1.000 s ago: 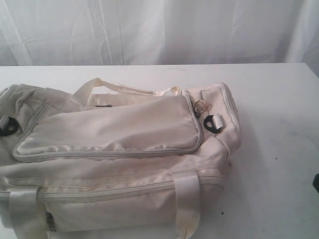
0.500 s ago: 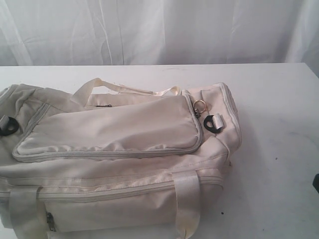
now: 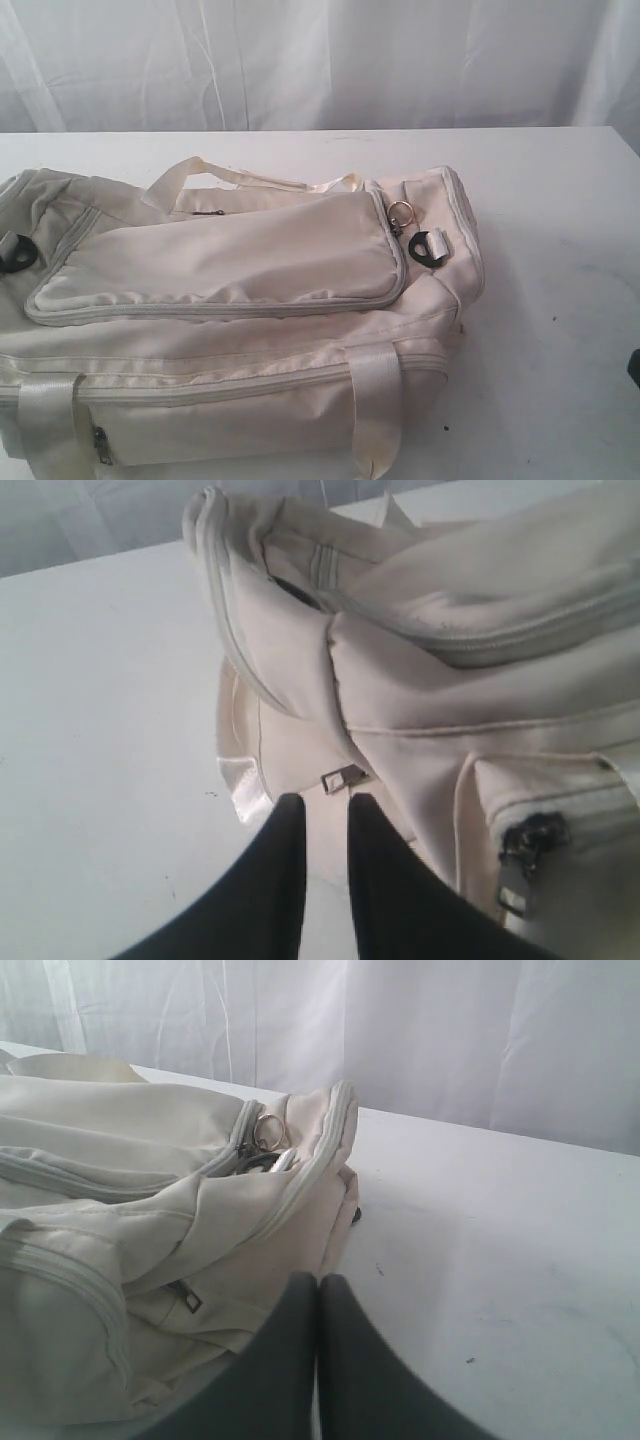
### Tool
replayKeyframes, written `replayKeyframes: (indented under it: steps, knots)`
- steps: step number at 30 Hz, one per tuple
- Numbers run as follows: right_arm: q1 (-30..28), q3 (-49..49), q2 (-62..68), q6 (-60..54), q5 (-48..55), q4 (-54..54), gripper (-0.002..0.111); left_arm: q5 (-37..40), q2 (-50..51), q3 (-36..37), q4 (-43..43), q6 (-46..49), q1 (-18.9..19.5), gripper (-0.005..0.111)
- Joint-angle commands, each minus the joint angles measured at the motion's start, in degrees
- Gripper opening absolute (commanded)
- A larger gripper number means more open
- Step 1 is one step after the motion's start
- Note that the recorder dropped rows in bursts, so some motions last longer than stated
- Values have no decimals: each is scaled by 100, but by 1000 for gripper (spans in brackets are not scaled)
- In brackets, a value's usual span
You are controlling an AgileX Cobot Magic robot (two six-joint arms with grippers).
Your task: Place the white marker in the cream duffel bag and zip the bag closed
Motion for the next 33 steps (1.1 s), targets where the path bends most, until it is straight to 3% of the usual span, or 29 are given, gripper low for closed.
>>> replayKeyframes:
  steps: [1,33]
  knots:
    - [-37,30,-36,-22,-14,7,0,96,-236,42,-51,-450,10,22]
    - [-37,30,-36,-22,-14,7,0,196,-447,42,-51,-409,10,22]
